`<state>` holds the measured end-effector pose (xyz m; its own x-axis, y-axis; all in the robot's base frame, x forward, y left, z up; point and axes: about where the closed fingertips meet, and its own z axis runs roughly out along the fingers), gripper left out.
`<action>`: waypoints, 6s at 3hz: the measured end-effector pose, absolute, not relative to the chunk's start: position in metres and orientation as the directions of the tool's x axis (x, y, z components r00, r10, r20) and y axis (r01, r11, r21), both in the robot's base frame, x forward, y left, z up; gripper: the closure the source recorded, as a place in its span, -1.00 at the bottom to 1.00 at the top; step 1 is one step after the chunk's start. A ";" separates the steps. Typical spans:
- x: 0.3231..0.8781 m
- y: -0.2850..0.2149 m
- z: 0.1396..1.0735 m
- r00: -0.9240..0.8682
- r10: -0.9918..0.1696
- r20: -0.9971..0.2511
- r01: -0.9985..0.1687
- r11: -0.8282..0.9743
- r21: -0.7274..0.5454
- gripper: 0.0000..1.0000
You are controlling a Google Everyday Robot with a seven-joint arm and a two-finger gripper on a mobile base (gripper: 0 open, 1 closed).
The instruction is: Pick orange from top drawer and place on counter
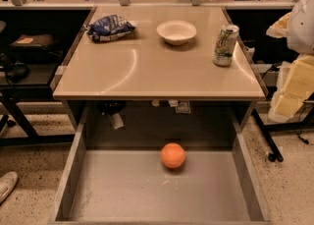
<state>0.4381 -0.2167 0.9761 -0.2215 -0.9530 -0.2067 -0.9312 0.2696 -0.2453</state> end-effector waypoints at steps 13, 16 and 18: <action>0.468 -0.053 0.619 -0.152 -0.591 -0.792 -0.970 0.244 0.004 -0.64; 0.450 -0.070 0.630 -0.177 -0.629 -0.757 -0.964 0.265 0.006 0.76; 0.426 -0.089 0.731 -0.104 -0.735 -0.670 -0.959 0.252 -0.127 1.00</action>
Offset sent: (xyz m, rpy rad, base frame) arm -0.0357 0.0158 -0.1330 0.0762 0.0846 0.0261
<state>0.4262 -0.0887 0.7315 -0.1042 -0.7351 -0.6699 -0.9594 0.2517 -0.1270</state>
